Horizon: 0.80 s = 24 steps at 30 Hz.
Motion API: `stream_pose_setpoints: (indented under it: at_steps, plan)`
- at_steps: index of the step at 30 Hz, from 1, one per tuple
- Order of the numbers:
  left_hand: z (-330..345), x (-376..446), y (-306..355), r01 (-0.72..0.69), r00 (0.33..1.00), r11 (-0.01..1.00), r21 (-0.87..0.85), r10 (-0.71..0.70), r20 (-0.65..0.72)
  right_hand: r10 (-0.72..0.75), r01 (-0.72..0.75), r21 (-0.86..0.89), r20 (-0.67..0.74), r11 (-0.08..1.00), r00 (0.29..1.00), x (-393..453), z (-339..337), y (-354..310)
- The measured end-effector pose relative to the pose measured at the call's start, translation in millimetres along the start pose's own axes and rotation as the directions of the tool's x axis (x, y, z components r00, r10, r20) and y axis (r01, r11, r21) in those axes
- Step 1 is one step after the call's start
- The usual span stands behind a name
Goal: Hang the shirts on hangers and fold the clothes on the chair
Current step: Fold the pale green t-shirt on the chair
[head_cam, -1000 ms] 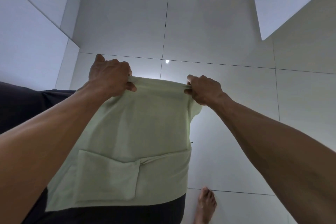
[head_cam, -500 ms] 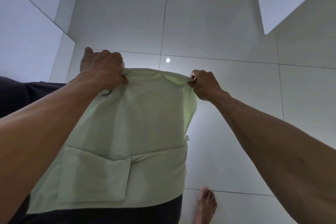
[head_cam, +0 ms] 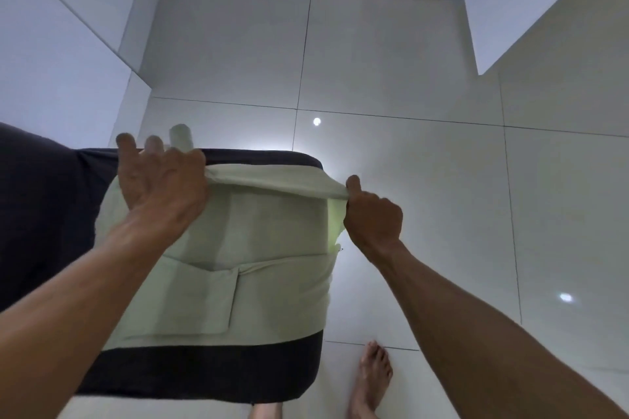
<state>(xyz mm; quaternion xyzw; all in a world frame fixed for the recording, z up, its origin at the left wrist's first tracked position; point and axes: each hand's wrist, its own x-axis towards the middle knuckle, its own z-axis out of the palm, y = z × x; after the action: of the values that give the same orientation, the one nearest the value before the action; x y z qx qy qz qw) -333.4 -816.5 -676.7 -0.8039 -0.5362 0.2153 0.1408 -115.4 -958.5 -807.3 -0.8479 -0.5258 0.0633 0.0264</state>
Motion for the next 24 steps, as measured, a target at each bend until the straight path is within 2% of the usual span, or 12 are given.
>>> stream_pose_setpoints:
  at_steps: [5,10,13,16,20,24]
  plan:
    - [25.9,-58.2,0.2,0.023,0.997,0.999,0.037,-0.026,0.074,0.051,-0.055,0.055,0.067,0.997,0.996,-41.7,3.8,-20.8]
    - [46.7,-72.5,2.0,0.035,0.998,0.999,0.014,-0.036,0.046,-0.051,0.034,0.113,0.154,0.993,0.987,-45.7,14.7,-37.6]
    - [48.0,-73.4,-0.8,0.077,0.997,0.997,-0.025,-0.077,0.011,0.05,-0.057,0.158,0.054,0.986,0.997,-46.6,6.4,-36.3]
    - [45.8,-81.1,-8.8,0.115,0.992,0.992,-0.061,-0.118,-0.049,0.033,-0.03,0.115,-0.025,0.993,0.999,-55.4,2.5,-30.7]
    - [49.2,-98.2,-10.9,0.116,0.991,0.991,-0.062,-0.111,0.079,-0.005,0.003,0.037,0.062,0.999,0.998,-68.9,-3.4,-32.1]
    - [60.4,-106.7,-13.4,0.094,0.995,0.986,-0.134,-0.091,0.03,-0.101,0.097,0.067,0.061,0.993,0.993,-75.5,-3.2,-48.3]
